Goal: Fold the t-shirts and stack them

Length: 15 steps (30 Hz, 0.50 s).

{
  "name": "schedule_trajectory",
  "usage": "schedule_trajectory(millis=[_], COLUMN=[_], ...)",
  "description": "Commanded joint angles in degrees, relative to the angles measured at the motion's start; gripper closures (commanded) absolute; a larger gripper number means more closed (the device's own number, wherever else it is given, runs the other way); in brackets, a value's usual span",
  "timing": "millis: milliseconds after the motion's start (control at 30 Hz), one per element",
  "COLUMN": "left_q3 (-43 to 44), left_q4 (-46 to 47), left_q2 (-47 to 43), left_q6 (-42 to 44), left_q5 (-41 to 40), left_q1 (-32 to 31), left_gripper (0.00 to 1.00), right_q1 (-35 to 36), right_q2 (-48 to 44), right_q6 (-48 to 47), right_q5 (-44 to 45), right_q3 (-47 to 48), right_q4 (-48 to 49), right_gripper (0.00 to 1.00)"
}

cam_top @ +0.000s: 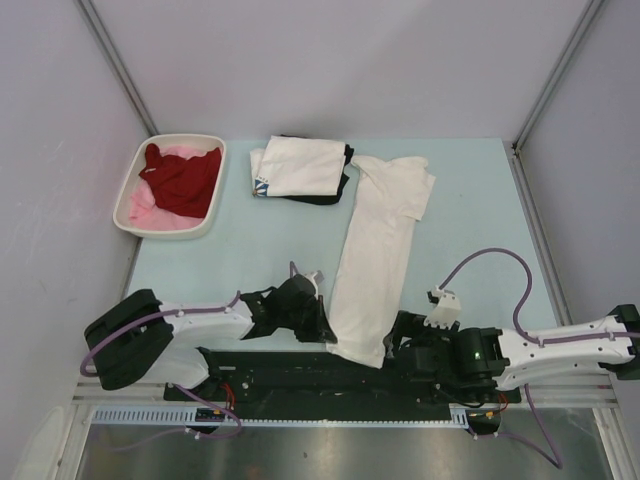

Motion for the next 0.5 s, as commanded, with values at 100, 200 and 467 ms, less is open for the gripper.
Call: schedule_trajectory(millis=[100,200,467], left_q3=[0.11,-0.15,-0.41], left_q4=[-3.37,-2.76,-0.91], left_q2=[-3.36,-3.01,-0.55], left_q6=[2.03,2.2,2.38], left_q5=[-1.08,-1.08,-0.2], left_q1=[0.41,0.41,0.33], left_gripper=[0.99,0.99,1.0], right_q1=[0.9,0.9,0.98], right_q2=[-5.54,-6.24,-2.3], right_q6=[5.29,6.52,9.16], right_q5=[-0.82,-1.52,-5.83], right_q3=[-8.56,-10.84,-14.45], right_q4=[16.77,20.72,28.9], right_gripper=[0.02,0.04,0.11])
